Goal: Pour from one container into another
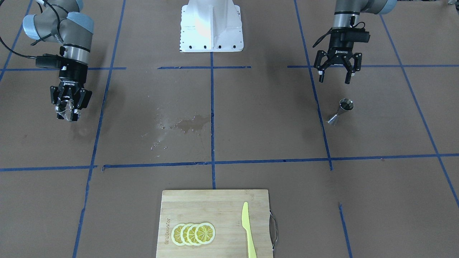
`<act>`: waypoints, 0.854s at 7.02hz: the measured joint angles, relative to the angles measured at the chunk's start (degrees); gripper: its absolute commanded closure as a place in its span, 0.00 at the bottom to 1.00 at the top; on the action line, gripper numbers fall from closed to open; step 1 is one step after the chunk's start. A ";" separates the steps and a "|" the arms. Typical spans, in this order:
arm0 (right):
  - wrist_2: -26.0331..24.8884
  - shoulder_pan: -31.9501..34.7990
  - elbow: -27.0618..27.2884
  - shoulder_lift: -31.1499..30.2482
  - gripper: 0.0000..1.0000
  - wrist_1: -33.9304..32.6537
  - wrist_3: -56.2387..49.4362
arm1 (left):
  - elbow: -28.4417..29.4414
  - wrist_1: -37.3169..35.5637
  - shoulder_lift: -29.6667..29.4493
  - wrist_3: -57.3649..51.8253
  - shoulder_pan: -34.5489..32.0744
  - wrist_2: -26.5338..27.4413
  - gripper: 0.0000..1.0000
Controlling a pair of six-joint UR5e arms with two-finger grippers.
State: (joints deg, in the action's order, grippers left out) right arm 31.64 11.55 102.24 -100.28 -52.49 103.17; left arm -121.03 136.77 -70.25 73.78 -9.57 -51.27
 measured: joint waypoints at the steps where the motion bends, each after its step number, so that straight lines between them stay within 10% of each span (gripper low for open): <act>1: -0.34 -1.09 -0.81 0.06 1.00 -0.09 -1.73 | -0.75 -0.01 0.39 -0.24 0.00 -0.36 0.00; 4: 0.02 -2.65 -1.48 0.63 0.99 0.00 -6.55 | -1.83 -0.01 0.63 -0.37 -0.03 -1.00 0.00; 6: 0.37 -2.89 -1.47 1.22 0.50 0.09 -6.82 | -1.91 -0.01 0.79 -0.36 -0.13 -1.10 0.00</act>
State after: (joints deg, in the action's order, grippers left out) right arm 32.01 8.66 100.77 -99.07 -52.40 96.36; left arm -122.94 136.76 -69.47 73.43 -9.71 -52.37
